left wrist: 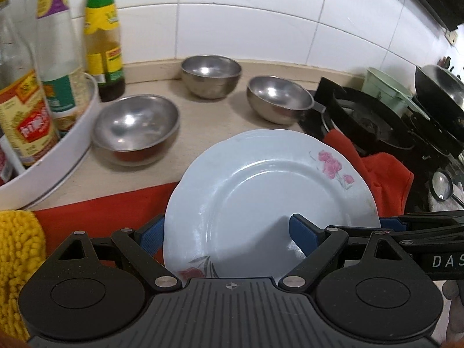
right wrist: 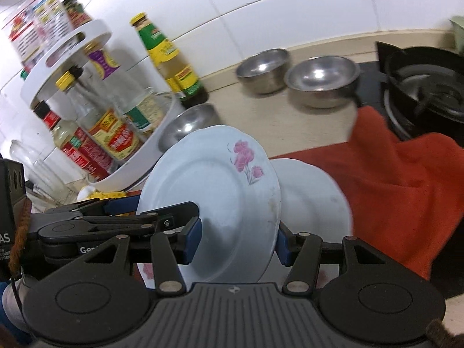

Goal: Organize plates and bowls
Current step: 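Carry the held plate with the left gripper toward the plates on the red cloth, then lower the pink-flower plate against the stacked plates and open the left gripper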

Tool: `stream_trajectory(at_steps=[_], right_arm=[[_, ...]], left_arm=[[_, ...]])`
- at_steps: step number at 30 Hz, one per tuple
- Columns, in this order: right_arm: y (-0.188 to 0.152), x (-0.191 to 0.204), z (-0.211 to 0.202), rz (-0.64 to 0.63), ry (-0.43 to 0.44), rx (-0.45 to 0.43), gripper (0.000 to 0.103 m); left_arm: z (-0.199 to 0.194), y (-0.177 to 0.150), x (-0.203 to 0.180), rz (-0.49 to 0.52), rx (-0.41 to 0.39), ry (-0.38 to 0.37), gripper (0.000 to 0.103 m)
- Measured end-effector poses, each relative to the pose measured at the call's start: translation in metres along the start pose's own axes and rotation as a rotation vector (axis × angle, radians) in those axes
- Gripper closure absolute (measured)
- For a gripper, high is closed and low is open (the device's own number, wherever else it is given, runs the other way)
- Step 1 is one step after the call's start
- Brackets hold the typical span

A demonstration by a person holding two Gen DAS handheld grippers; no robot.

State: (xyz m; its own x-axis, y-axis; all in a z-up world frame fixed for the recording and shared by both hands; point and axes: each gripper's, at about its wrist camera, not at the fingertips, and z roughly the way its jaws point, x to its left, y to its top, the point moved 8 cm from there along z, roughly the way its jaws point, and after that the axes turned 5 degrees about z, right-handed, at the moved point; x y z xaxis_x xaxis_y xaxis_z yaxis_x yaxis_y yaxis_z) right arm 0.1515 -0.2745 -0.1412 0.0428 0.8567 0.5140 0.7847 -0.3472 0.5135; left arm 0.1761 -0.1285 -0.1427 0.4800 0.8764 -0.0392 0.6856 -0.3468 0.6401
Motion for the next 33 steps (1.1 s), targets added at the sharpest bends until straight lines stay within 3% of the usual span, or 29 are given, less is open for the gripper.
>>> stream_trajectory(at_steps=[15, 33], right_arm=[[-0.004, -0.036, -0.005, 0.020, 0.011, 0.056, 0.054], [-0.005, -0.039, 0.003, -0.009, 0.018, 0.081, 0.053]], left_arm=[[0.015, -0.005, -0.019, -0.012, 0.045, 0.022, 0.011], [0.022, -0.009, -0.013, -0.056, 0.068, 0.030, 0.011]])
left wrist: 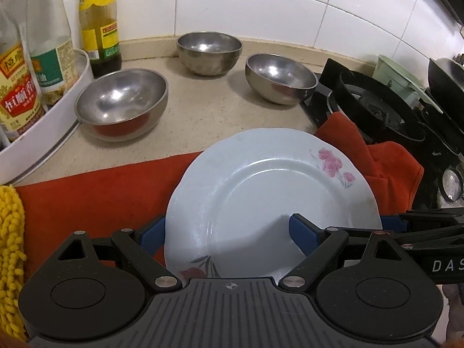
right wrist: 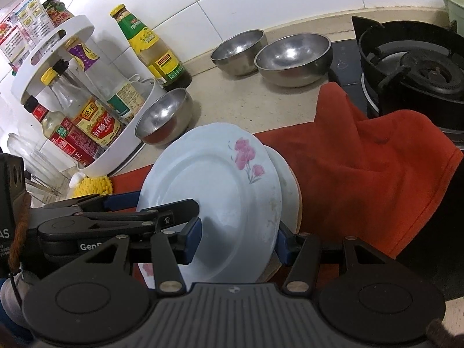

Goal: Organize plates and bowls
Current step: 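Lower the pink-flower plate against the stacked plates and open the left gripper, then move both grippers toward the steel bowls on the counter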

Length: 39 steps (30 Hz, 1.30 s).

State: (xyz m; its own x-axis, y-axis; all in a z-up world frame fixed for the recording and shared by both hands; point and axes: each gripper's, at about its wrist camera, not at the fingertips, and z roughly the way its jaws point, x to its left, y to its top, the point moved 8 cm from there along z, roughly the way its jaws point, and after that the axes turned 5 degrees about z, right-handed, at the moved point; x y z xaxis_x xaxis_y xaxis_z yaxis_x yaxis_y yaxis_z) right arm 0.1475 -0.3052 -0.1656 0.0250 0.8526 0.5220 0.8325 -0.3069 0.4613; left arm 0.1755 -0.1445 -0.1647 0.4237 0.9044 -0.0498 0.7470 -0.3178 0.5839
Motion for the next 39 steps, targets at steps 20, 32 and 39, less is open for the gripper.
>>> stream_trajectory(at_steps=[20, 32, 39], right_arm=[[0.014, 0.004, 0.008, -0.140, -0.092, -0.057, 0.045], [0.029, 0.007, 0.007, -0.281, -0.135, -0.106, 0.044], [0.032, 0.015, 0.014, -0.303, -0.099, -0.094, 0.044]], left_arm=[[0.003, 0.010, 0.009, 0.007, -0.022, -0.005, 0.012], [0.002, 0.011, 0.016, -0.020, -0.024, 0.025, 0.009], [-0.001, 0.009, 0.021, -0.040, -0.022, 0.052, 0.009]])
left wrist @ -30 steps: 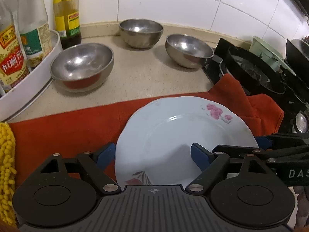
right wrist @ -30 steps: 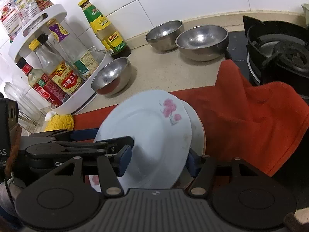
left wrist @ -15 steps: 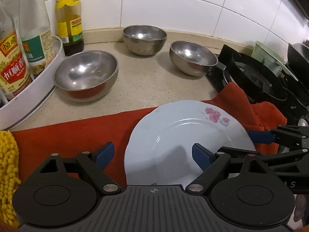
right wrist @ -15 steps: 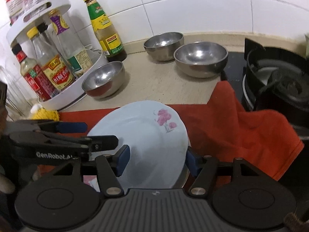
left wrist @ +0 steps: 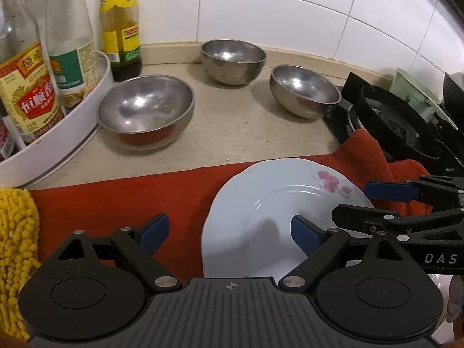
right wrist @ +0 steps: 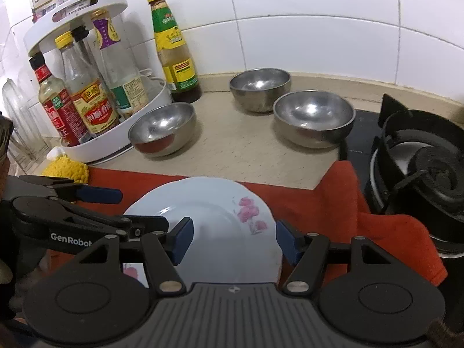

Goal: Organize plates and bowls
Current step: 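Move both grippers toward the steel bowls on the counter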

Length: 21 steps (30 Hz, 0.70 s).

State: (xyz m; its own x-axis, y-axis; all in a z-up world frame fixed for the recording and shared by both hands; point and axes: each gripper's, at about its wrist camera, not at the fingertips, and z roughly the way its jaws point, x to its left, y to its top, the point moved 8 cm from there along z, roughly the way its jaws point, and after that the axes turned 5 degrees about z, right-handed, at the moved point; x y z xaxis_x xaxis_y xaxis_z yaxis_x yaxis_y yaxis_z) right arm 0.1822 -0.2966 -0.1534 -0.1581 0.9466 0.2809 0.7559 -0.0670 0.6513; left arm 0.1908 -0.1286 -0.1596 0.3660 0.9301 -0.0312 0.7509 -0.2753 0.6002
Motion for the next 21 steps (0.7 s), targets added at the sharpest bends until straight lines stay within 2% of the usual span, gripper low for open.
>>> stream_trajectory(at_steps=[10, 21], right_arm=[[0.003, 0.001, 0.004, 0.005, 0.037, 0.011, 0.044], [0.021, 0.019, 0.015, -0.071, 0.114, 0.021, 0.043]], left_arm=[[-0.003, 0.001, 0.005, -0.012, -0.006, 0.035, 0.007], [-0.012, 0.017, 0.034, -0.086, -0.041, 0.155, 0.006]])
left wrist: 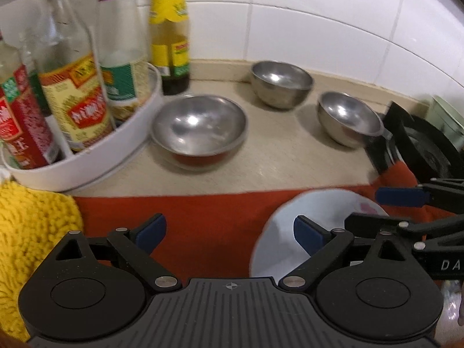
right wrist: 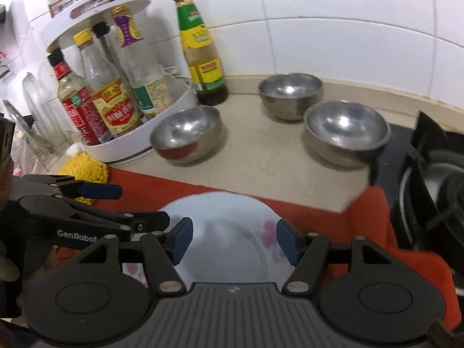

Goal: Organize plates and bowls
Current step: 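Move both grippers toward the steel bowls on the counter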

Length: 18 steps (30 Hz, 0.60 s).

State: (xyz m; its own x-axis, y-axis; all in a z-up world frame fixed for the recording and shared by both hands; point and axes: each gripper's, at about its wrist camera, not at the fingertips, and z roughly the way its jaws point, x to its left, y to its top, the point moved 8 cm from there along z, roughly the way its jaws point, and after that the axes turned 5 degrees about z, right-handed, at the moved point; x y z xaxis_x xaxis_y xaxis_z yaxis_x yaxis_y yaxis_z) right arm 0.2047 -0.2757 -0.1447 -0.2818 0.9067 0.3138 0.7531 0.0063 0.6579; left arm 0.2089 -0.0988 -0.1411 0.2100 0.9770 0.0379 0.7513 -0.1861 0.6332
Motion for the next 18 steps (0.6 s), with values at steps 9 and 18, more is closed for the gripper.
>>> stream_trajectory(at_steps=[9, 18], right_arm=[[0.034, 0.012, 0.033, -0.004, 0.031, 0.034, 0.043], [0.086, 0.012, 0.095, 0.095, 0.062, 0.076, 0.043]], left_arm=[[0.026, 0.023, 0.029, -0.083, 0.024, -0.009, 0.005], [0.051, 0.051, 0.065, -0.196, 0.001, -0.022, 0.008]])
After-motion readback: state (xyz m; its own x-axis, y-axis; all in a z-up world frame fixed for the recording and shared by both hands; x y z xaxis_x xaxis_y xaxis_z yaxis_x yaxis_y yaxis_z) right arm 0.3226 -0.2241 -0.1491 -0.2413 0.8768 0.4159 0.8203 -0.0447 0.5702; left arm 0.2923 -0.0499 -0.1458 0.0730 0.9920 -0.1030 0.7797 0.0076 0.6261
